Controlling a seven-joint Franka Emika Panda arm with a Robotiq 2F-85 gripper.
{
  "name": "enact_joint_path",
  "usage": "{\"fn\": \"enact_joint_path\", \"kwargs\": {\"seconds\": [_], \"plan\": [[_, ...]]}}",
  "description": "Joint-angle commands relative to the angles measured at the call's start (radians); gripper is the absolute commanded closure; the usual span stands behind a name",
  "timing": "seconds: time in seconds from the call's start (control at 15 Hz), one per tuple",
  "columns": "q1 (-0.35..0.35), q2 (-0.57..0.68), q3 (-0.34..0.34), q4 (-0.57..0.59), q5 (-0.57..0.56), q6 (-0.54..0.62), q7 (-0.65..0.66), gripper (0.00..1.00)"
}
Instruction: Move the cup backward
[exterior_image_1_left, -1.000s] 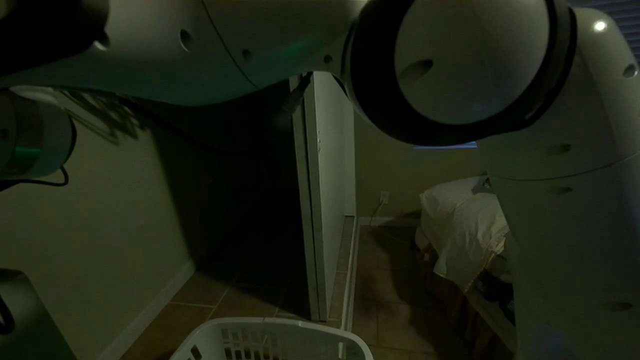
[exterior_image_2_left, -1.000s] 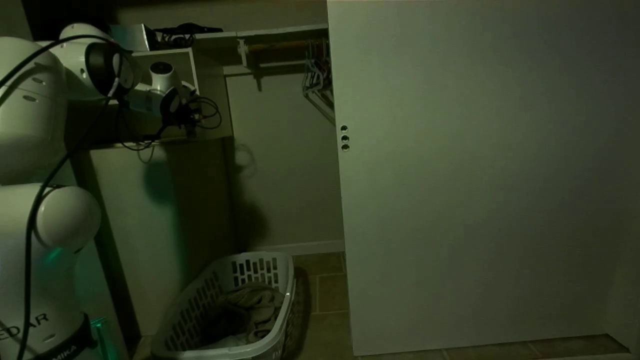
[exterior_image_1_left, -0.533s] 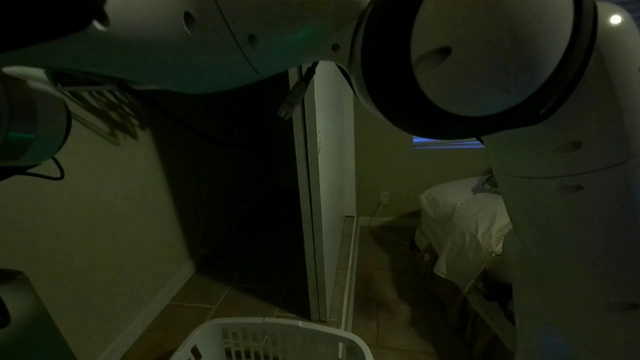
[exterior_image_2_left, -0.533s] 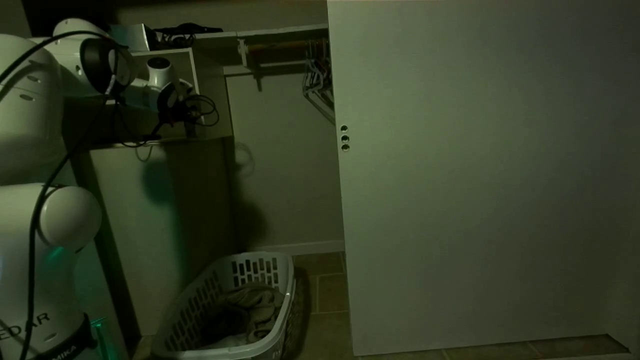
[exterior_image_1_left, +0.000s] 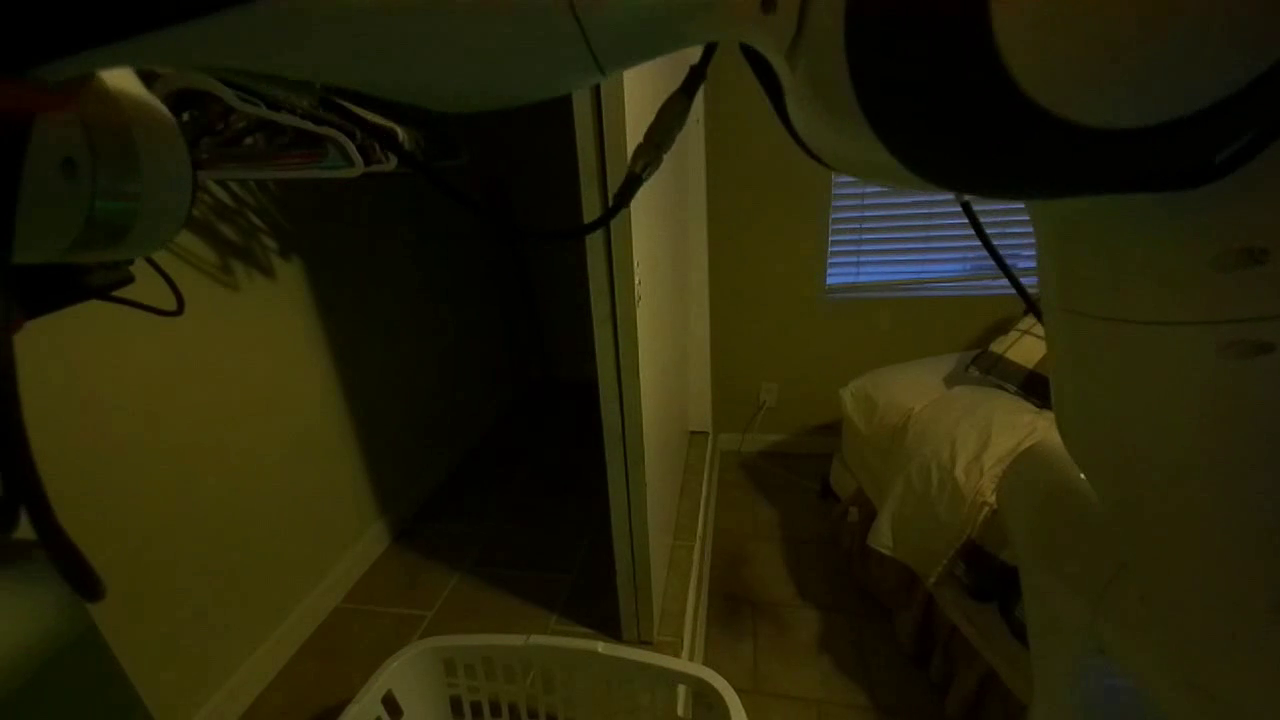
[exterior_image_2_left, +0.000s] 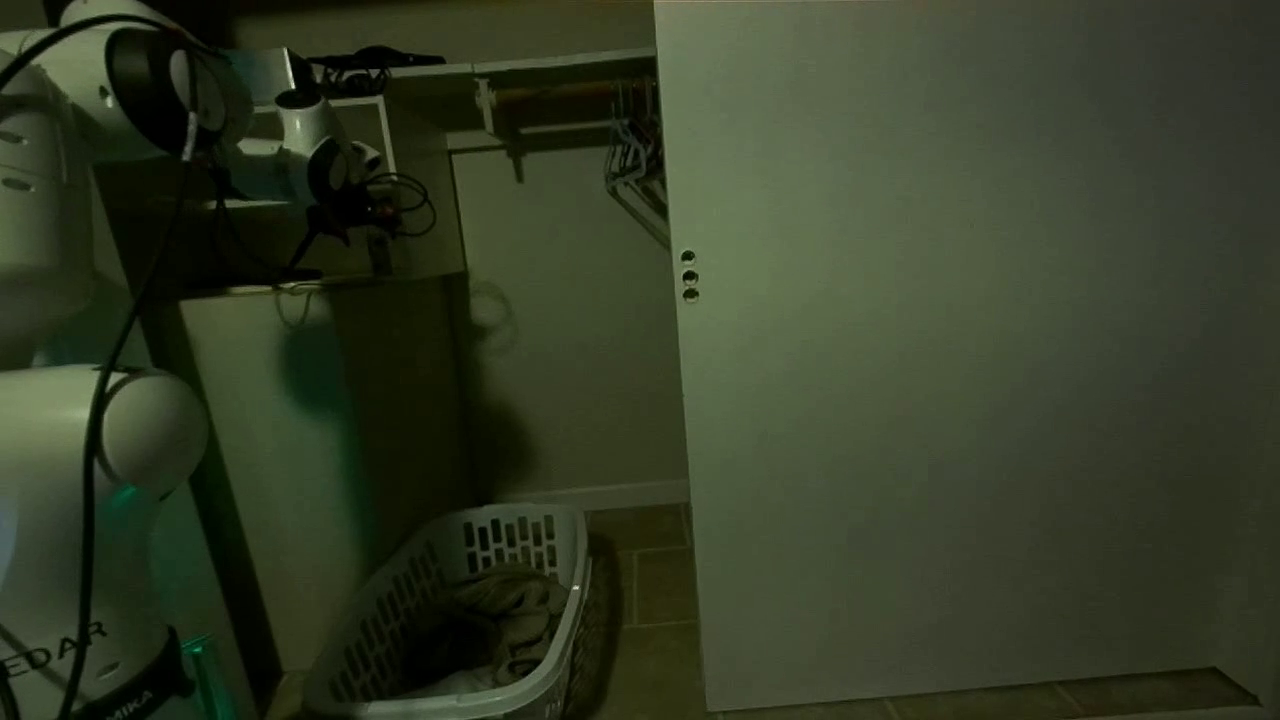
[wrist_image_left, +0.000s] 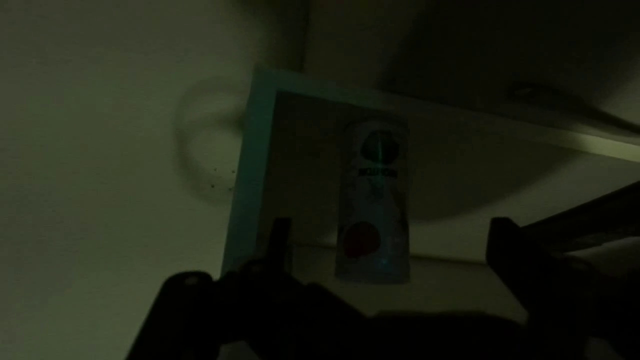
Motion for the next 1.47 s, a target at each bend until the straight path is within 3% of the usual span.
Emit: {"fn": "enact_joint_path", "kwargs": {"seconds": [0.0,0.07,0.47,0.93,1.2,1.27,1.4], "plan": [[0.031,-0.118,-0.016,-0.118,-0.045,-0.063,0.065,0.0],[-0.07,-0.138,0.103,-0.131,-0.096,-0.078,0.099,0.0],[-0.214,-0.32,0.282,-0.329,-0.053,-0.087,0.062,0.0],[-0.329,-0.533,0.354,-0.564,-0.034,-0.061,0.079,0.0],[-0.317,-0.621,0.35,-0.655,0.031,-0.017,0.041,0.0],[-0.333,-0.555,0.361,-0.579,-0.009,-0.056,0.056,0.0],[-0.327,-0.589,0.359,-0.614,0.004,-0.045,0.056,0.0]]}}
